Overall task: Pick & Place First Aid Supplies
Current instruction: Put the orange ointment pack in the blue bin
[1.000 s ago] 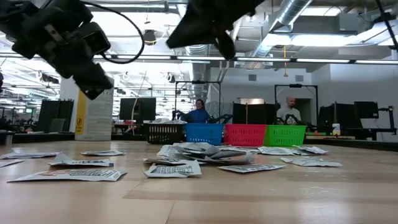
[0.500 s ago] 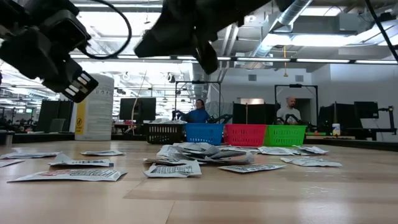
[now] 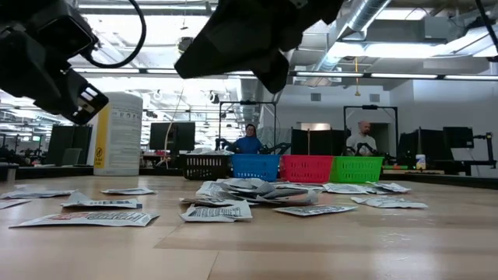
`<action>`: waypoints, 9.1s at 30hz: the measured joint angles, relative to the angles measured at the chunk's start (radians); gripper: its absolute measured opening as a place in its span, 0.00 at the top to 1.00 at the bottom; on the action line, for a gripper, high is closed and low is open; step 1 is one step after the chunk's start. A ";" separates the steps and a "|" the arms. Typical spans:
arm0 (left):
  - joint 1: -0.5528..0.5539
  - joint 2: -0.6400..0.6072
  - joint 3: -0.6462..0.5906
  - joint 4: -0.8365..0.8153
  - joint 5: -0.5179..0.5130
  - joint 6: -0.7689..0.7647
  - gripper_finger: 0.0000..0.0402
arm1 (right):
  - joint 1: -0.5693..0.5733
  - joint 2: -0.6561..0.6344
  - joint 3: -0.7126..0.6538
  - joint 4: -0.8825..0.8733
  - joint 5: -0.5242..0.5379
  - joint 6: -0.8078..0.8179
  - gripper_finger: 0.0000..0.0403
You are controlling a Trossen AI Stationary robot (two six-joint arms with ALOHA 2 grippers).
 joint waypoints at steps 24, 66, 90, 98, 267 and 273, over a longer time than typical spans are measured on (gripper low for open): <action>-0.429 0.383 0.007 0.259 -0.312 -0.336 0.77 | 0.048 0.000 0.000 0.091 0.030 -0.001 1.00; -0.369 0.598 0.072 0.312 -0.319 0.137 0.46 | 0.046 -0.001 0.000 0.141 0.066 0.026 1.00; -0.348 0.738 0.077 0.381 -0.292 0.026 0.78 | 0.032 -0.001 0.000 0.141 0.085 0.026 1.00; -0.348 0.739 0.074 0.390 -0.277 -0.031 0.94 | 0.032 -0.001 0.000 0.141 0.085 0.026 1.00; -0.208 0.700 0.488 0.226 -0.350 0.010 0.68 | 0.241 -0.294 -0.027 -0.433 0.475 0.249 1.00; -0.316 0.777 0.488 0.218 -0.418 -0.207 0.65 | 0.271 -0.212 -0.029 -0.311 0.475 0.255 1.00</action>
